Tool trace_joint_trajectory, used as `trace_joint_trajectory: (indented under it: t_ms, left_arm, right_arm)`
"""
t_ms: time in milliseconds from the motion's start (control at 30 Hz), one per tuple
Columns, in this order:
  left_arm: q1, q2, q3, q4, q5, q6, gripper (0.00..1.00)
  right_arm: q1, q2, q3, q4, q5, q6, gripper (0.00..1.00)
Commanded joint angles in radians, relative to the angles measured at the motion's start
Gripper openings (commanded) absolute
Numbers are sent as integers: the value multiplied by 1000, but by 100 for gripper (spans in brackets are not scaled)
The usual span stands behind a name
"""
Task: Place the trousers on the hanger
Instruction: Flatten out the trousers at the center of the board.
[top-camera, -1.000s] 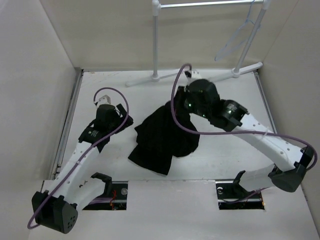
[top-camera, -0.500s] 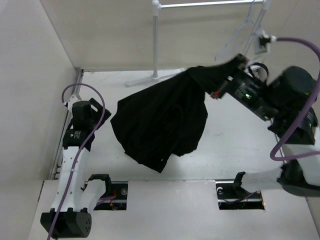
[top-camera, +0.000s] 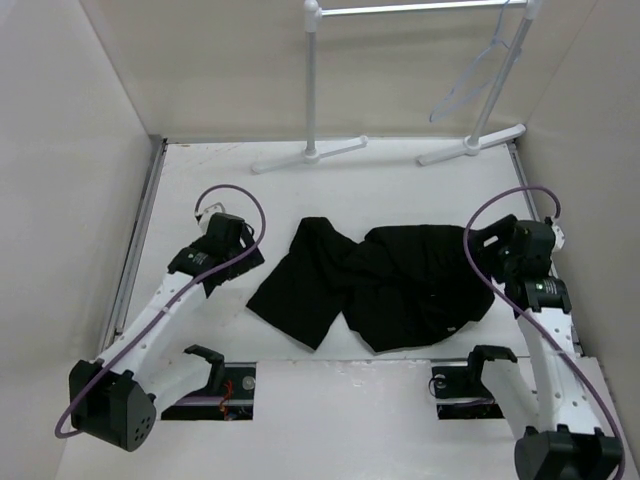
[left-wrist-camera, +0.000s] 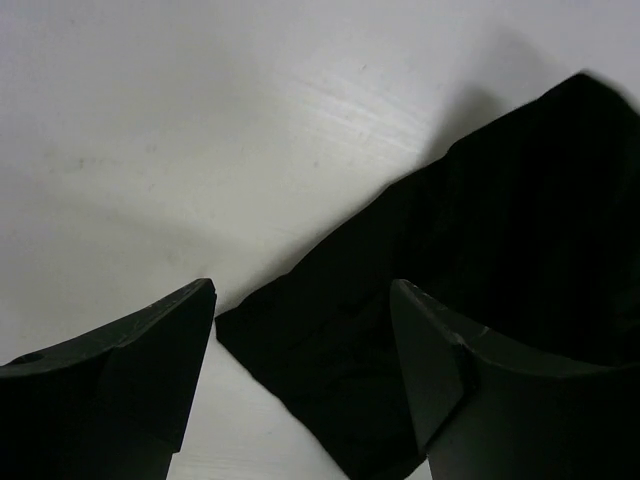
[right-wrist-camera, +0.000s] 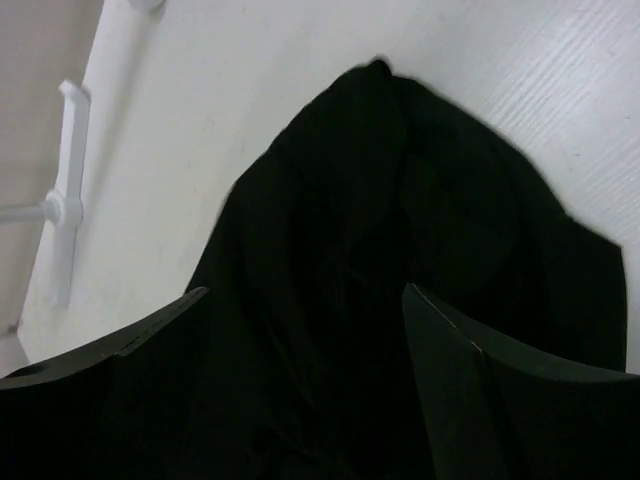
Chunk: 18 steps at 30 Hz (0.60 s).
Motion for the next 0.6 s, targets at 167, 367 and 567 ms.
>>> trace_joint_trajectory:
  t_ms: [167, 367, 567]
  left_arm:
    - [-43, -6, -89, -99, -78, -24, 66]
    - [-129, 3, -179, -125, -18, -107, 65]
    - [-201, 66, -245, -30, 0, -169, 66]
  right_arm:
    - [392, 26, 115, -127, 148, -172, 20]
    - [519, 100, 79, -172, 270, -114, 66]
    - [470, 181, 69, -130, 182, -123, 63]
